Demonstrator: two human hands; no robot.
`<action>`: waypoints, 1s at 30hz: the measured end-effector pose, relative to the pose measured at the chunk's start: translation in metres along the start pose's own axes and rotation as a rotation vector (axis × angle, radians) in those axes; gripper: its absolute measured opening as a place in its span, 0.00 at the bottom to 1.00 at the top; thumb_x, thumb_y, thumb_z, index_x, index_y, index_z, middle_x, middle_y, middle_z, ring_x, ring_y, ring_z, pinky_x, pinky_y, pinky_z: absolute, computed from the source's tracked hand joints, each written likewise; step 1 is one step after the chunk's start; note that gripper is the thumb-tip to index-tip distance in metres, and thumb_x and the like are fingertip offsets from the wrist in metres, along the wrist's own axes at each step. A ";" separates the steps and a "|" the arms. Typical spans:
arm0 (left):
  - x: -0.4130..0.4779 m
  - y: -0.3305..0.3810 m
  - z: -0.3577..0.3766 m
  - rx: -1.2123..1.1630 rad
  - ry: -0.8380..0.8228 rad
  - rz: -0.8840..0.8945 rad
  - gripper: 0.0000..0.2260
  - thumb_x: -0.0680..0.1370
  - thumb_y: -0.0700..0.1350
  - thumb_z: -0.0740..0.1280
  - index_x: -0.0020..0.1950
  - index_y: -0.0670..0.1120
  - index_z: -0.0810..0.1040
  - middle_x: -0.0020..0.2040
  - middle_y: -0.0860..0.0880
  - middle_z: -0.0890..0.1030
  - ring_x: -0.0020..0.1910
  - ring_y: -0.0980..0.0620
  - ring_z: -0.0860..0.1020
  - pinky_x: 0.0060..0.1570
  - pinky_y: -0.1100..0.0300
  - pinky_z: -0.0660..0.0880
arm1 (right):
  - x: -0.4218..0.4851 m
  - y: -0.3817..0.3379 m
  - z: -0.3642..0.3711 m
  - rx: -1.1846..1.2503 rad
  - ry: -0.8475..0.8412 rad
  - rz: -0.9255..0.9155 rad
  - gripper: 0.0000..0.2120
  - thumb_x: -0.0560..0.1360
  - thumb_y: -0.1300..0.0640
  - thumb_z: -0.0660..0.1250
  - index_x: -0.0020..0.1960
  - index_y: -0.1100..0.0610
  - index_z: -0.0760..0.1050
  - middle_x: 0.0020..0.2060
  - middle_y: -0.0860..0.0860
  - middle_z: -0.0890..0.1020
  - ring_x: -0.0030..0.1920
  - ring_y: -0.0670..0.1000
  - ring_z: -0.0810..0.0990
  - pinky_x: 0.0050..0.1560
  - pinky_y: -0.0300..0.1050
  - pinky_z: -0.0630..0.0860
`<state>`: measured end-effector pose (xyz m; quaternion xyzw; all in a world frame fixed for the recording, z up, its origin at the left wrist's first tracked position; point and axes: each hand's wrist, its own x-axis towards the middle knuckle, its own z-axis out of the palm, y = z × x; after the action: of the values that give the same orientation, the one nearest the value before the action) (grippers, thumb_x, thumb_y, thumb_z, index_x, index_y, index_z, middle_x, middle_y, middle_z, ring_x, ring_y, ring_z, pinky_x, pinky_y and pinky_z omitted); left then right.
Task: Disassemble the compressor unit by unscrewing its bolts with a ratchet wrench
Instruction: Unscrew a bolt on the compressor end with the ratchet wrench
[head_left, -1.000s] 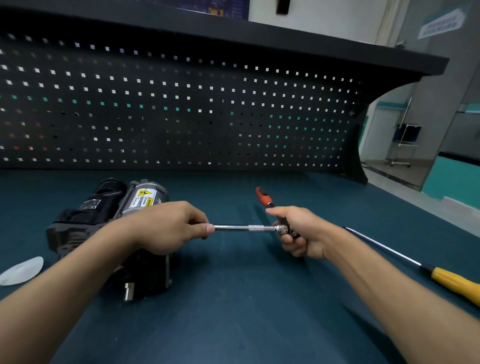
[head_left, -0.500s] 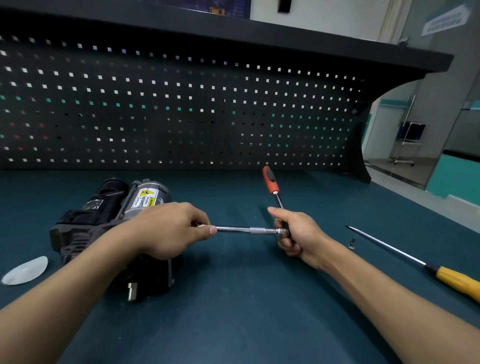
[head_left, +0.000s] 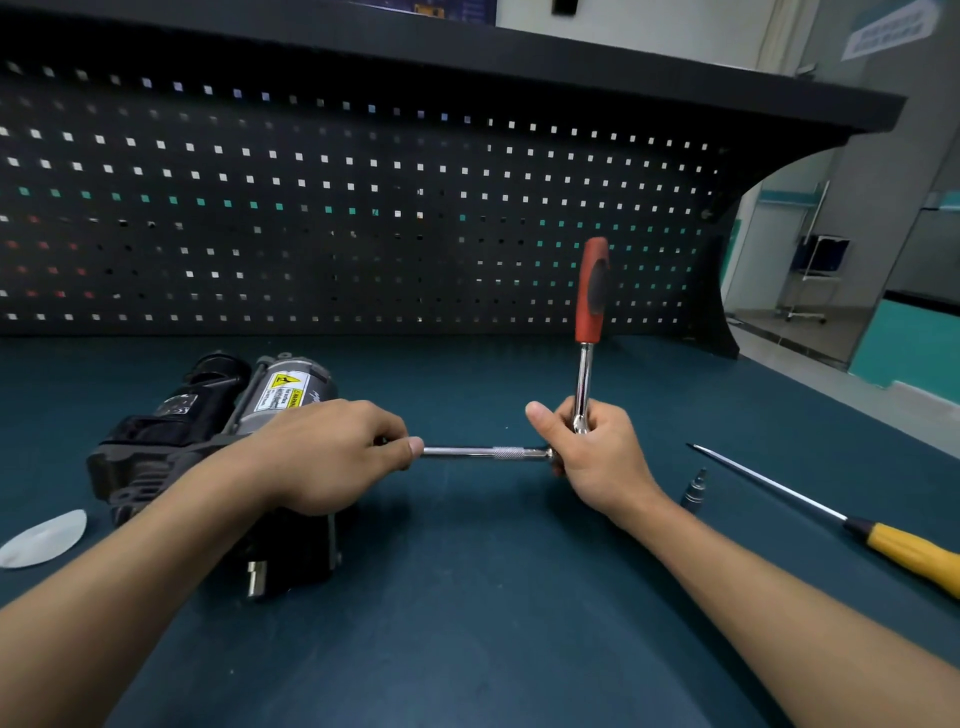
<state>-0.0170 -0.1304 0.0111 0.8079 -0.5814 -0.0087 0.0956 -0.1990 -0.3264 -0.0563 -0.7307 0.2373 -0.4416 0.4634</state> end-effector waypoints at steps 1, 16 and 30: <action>0.000 0.000 0.000 -0.005 -0.004 -0.002 0.18 0.81 0.64 0.55 0.46 0.56 0.78 0.32 0.55 0.75 0.37 0.58 0.74 0.38 0.57 0.68 | 0.000 0.000 0.000 -0.009 0.014 -0.027 0.22 0.74 0.49 0.75 0.31 0.55 0.67 0.24 0.50 0.70 0.25 0.51 0.72 0.29 0.42 0.72; 0.001 -0.001 0.002 -0.011 0.015 -0.008 0.18 0.79 0.66 0.56 0.40 0.56 0.75 0.31 0.55 0.76 0.35 0.58 0.74 0.35 0.58 0.66 | -0.004 0.004 0.001 -0.095 0.119 -0.425 0.16 0.73 0.56 0.76 0.31 0.61 0.77 0.26 0.49 0.75 0.28 0.44 0.71 0.35 0.35 0.67; 0.003 -0.001 0.000 -0.067 -0.033 -0.031 0.17 0.79 0.65 0.58 0.41 0.56 0.79 0.26 0.58 0.73 0.31 0.58 0.72 0.36 0.58 0.68 | -0.001 -0.004 0.001 -0.061 -0.026 -0.032 0.34 0.75 0.32 0.61 0.27 0.61 0.73 0.20 0.53 0.72 0.24 0.51 0.72 0.28 0.43 0.69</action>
<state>-0.0148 -0.1328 0.0116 0.8130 -0.5696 -0.0429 0.1129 -0.1990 -0.3232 -0.0533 -0.7538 0.2329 -0.4321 0.4369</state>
